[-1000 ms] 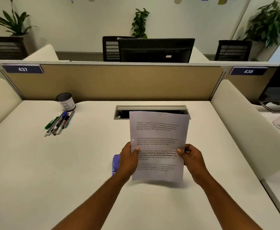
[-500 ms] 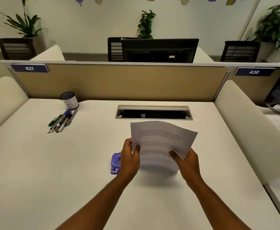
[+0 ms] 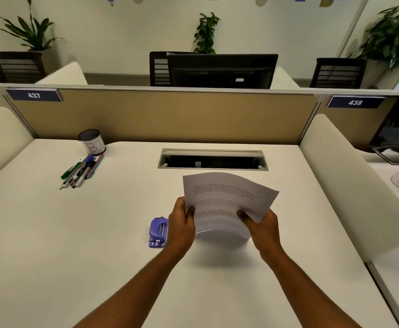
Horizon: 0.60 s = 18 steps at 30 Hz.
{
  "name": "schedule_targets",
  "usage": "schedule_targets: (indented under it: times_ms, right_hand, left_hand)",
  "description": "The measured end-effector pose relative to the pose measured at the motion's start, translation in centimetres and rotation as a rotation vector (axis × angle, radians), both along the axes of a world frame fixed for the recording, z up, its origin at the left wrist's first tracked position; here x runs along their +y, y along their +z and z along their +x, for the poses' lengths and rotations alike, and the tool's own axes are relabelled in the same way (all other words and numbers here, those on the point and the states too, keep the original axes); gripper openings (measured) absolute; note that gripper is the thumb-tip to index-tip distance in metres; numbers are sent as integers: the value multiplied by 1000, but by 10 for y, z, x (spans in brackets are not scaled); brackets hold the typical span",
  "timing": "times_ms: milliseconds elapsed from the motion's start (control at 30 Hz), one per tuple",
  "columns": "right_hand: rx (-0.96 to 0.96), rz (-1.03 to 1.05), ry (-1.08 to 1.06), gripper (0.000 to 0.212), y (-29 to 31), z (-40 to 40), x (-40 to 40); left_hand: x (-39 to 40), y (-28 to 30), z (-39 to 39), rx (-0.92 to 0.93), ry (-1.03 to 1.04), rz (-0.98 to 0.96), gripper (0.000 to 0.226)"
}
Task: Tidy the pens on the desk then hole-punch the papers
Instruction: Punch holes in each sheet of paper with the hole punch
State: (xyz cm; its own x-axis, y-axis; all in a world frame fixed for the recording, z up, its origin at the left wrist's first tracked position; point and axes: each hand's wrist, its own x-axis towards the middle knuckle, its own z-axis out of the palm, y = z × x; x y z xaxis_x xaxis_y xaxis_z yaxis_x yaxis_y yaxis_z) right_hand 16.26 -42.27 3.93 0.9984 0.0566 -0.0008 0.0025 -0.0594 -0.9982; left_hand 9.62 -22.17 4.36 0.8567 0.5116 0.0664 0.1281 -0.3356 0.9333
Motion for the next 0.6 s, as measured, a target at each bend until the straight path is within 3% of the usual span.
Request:
schedule_targets:
  times_ms: [333, 500, 600]
  right_hand:
    - [55, -9, 0, 31, -7, 1, -6]
    - [99, -40, 33, 23, -16, -5, -6]
    - [115, -14, 6, 20, -15, -4, -8]
  left_hand:
    - [-2, -1, 8, 32, -58, 9, 19]
    - [-4, -10, 6, 156, -89, -79, 25]
    - [-4, -11, 6, 105, -49, -64, 29]
